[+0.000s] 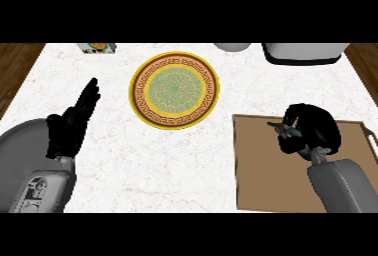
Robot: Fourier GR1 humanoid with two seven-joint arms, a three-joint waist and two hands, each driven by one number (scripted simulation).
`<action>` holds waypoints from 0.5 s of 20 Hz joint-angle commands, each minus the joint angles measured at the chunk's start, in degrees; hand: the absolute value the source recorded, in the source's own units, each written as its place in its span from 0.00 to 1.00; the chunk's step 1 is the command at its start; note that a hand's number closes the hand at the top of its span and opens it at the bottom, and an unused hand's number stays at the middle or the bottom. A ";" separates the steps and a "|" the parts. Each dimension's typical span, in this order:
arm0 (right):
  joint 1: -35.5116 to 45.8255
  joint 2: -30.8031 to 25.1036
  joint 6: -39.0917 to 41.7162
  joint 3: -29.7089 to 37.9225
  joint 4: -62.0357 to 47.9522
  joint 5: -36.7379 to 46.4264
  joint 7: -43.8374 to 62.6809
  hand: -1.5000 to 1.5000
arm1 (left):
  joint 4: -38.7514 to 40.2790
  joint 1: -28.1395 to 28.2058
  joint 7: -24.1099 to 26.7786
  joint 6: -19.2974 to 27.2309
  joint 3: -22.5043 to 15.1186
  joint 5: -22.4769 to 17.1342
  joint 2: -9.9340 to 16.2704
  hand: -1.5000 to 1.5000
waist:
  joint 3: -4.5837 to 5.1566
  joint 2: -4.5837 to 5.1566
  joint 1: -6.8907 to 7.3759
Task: Pick the eggplant from the tray and place it in the plate
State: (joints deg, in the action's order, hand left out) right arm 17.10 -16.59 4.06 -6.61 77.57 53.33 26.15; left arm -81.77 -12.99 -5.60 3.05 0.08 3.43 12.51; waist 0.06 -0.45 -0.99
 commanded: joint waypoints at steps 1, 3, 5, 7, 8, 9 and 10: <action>0.94 3.30 -11.81 -1.17 6.34 5.58 1.43 1.00 | -0.37 -2.18 -2.80 0.99 -0.38 0.84 -0.47 0.50 | -0.10 0.15 0.35; 0.13 3.37 -11.54 -2.15 13.61 5.57 1.42 1.00 | 1.34 -1.74 0.04 -0.19 0.23 0.42 0.14 0.50 | -0.02 0.10 -0.22; 2.49 3.70 -10.51 -2.91 14.61 6.34 1.39 1.00 | -0.47 -0.37 -0.12 -1.02 0.86 -0.19 0.94 0.50 | -0.04 0.25 0.85; 1.88 5.20 -11.73 -5.96 17.30 8.16 0.38 1.00 | 0.28 -2.09 -0.56 0.06 0.42 0.40 -0.42 0.50 | -0.04 0.33 0.71; 5.65 5.90 -9.38 -5.62 18.44 6.55 1.08 1.00 | -2.06 1.51 0.33 -1.06 -0.34 0.10 -0.14 0.50 | -0.04 0.23 1.30; 6.92 5.96 -8.45 -5.67 19.44 6.33 1.01 1.00 | -0.54 1.00 0.44 -0.64 -0.36 0.61 -0.53 0.50 | -0.03 0.31 1.11; 11.65 6.90 -7.08 -5.64 16.10 6.08 0.93 1.00 | 0.50 -2.94 -0.83 0.57 -0.91 1.05 -2.13 0.50 | -0.03 0.48 1.23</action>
State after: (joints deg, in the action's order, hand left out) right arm 22.33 -11.56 -4.56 -11.08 92.89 59.37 27.33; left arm -82.17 -13.65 -5.85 2.73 -0.06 3.79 12.03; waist 0.02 -0.19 -0.12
